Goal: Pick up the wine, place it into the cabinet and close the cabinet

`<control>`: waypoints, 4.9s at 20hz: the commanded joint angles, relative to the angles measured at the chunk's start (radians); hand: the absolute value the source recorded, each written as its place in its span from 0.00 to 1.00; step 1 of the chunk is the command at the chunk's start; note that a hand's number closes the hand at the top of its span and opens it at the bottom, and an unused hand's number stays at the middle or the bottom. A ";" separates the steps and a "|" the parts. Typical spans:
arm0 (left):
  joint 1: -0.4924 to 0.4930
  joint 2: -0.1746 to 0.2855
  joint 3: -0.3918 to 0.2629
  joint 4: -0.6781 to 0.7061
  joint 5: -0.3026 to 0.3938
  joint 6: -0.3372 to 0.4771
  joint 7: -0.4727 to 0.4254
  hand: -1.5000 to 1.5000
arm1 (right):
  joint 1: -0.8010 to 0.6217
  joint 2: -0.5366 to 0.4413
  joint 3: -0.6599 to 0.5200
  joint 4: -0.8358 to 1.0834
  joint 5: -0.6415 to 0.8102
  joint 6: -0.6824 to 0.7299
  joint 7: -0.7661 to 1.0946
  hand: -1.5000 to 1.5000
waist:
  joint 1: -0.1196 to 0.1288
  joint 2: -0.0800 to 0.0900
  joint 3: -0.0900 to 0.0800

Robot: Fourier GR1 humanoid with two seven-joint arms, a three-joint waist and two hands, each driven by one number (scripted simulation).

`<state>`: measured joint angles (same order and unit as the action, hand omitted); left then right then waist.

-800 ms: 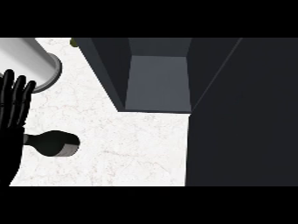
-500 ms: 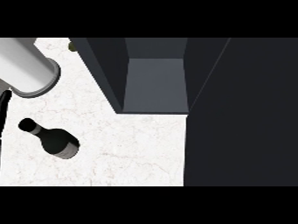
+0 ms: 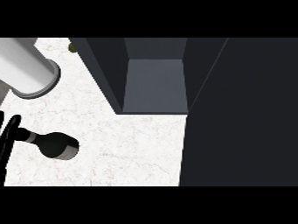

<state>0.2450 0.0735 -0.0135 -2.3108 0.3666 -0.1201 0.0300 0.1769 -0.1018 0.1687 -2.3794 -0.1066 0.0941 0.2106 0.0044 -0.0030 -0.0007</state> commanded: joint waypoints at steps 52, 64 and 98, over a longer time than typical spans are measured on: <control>0.069 0.006 0.364 0.225 0.114 0.032 -0.071 0.00 | -0.240 0.018 -0.090 -0.136 -0.070 -0.051 0.352 0.00 | -0.002 0.002 0.000; -0.065 0.078 0.410 0.583 0.066 -0.057 -0.121 0.00 | -0.319 0.039 -0.039 -0.160 -0.008 -0.093 0.452 0.00 | -0.006 0.003 0.000; -0.417 0.169 0.418 1.868 -0.137 -0.405 -0.908 0.00 | -0.272 0.065 0.006 -0.185 0.028 -0.056 0.430 0.00 | -0.016 0.004 -0.001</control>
<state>-0.1402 0.2133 0.3989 -0.5527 0.2245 -0.4087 -0.7885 -0.1269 -0.0398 0.1559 -2.4723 -0.0568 0.0398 0.6080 -0.0078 0.0011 -0.0014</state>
